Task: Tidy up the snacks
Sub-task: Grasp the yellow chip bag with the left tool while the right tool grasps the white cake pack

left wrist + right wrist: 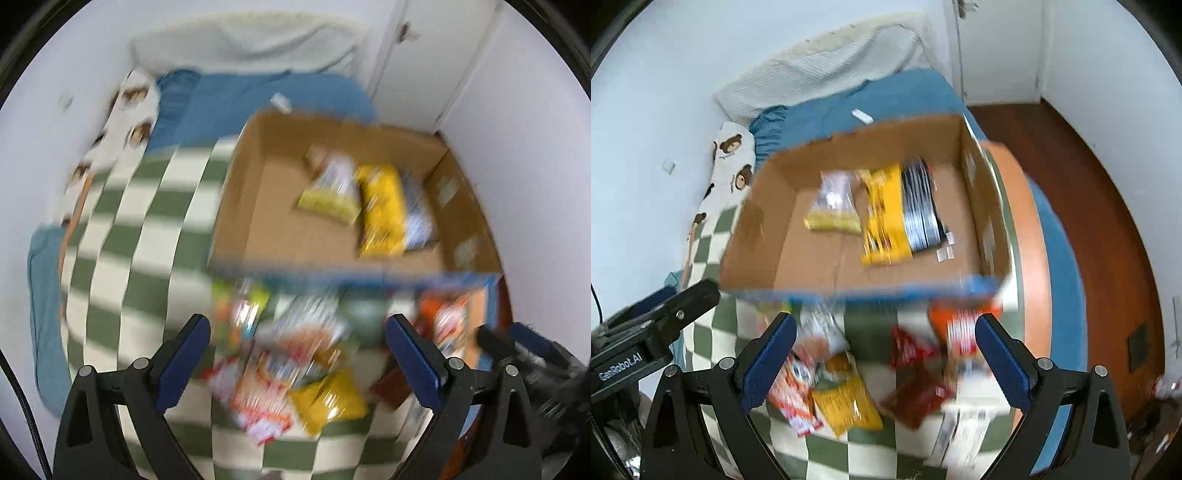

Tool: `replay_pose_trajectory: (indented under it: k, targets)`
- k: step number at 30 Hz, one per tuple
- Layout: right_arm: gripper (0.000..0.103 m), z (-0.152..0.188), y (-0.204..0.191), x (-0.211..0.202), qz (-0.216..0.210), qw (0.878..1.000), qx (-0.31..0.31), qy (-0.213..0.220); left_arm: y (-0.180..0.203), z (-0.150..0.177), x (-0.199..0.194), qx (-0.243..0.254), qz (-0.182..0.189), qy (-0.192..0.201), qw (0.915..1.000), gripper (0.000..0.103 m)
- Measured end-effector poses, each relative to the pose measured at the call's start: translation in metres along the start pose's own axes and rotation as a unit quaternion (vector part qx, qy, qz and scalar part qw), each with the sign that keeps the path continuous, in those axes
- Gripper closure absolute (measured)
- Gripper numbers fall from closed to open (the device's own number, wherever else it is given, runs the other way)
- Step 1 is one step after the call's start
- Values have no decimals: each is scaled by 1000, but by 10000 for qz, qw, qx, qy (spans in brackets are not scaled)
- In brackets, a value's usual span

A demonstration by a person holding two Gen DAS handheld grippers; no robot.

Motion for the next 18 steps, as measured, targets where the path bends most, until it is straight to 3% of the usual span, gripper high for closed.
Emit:
replay_pose_trajectory:
  k: [3, 5, 7, 10, 13, 15, 16, 18]
  targets:
    - [4, 45, 19, 17, -41, 9986, 424, -302, -29, 53, 40, -142, -220, -613, 9978, 6]
    - [4, 78, 34, 30, -47, 9962, 682, -537, -35, 83, 63, 49, -337, -882, 9955, 8]
    - [4, 105, 46, 41, 5, 9936, 830, -770, -26, 101, 76, 551, -452, -970, 9927, 8]
    - [4, 136, 58, 58, 35, 9908, 899, -1012, 3, 121, 94, 1656, -623, -915, 9800, 8]
    - [4, 154, 63, 72, 87, 9891, 870, -1182, 32, 139, 115, 2821, -843, -867, 9517, 8]
    - [6, 160, 66, 82, 131, 9884, 862, -1247, 45, 149, 128, 3342, -902, -972, 9331, 8]
    - [9, 165, 68, 88, 166, 9880, 856, -1277, 51, 159, 138, 3716, -950, -1099, 9169, 8]
    - [21, 170, 72, 102, 233, 9865, 805, -1405, 57, 169, 148, 4137, -1055, -1135, 8971, 10]
Point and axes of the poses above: each gripper's, at about its wrist camera, not at the fingertips, and x roughly the way its jaws point, y to its right, z to its underside, the point moved 10 cm from there along x, roughly the way its jaws point, and after that the axes turned 12 degrees about -x, right-handed, at the moved point
